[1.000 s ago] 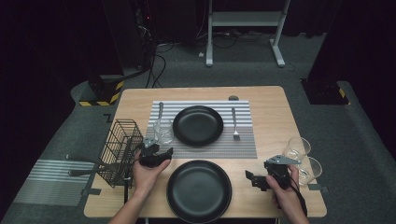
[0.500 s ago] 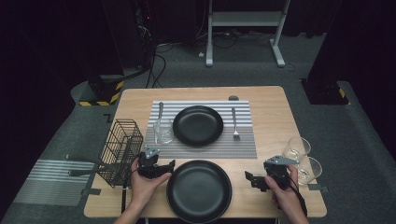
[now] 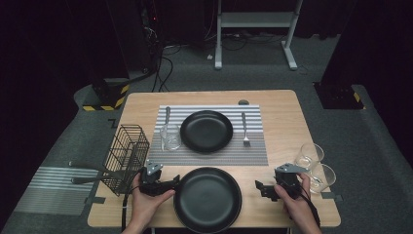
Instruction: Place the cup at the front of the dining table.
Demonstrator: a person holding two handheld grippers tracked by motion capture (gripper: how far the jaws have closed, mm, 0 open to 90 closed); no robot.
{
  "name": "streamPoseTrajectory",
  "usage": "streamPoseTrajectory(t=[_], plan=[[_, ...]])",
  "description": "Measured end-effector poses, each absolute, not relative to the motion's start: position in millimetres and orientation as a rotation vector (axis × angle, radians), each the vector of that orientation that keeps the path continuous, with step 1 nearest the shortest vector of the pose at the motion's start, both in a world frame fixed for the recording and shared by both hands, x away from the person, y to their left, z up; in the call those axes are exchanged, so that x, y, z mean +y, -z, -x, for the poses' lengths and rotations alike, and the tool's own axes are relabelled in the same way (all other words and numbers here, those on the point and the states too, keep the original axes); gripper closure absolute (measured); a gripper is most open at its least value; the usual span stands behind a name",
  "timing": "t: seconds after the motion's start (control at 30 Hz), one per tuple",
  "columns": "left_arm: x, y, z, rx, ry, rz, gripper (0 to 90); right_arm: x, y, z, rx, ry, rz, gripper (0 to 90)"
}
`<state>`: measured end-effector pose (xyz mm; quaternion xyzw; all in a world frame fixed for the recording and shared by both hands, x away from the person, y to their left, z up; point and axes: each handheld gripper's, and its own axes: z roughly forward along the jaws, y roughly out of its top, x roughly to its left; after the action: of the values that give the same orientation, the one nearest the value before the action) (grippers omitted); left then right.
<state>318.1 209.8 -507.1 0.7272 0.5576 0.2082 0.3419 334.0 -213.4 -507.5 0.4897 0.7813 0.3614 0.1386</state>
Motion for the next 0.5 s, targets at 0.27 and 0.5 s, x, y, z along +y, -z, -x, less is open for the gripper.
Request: streamPoseTrajectory(t=[0.27, 0.5], plan=[[210.7, 506.7, -304.8, 1.463, -0.569, -1.844, 14.3, -210.4, 511.6, -333.3, 2.277, -0.993, -1.403, 10.4], [215.3, 502.9, -296.3, 1.434, -0.539, -1.786, 14.5, -210.4, 516.7, -334.0, 2.286, -0.951, -1.414, 10.3]])
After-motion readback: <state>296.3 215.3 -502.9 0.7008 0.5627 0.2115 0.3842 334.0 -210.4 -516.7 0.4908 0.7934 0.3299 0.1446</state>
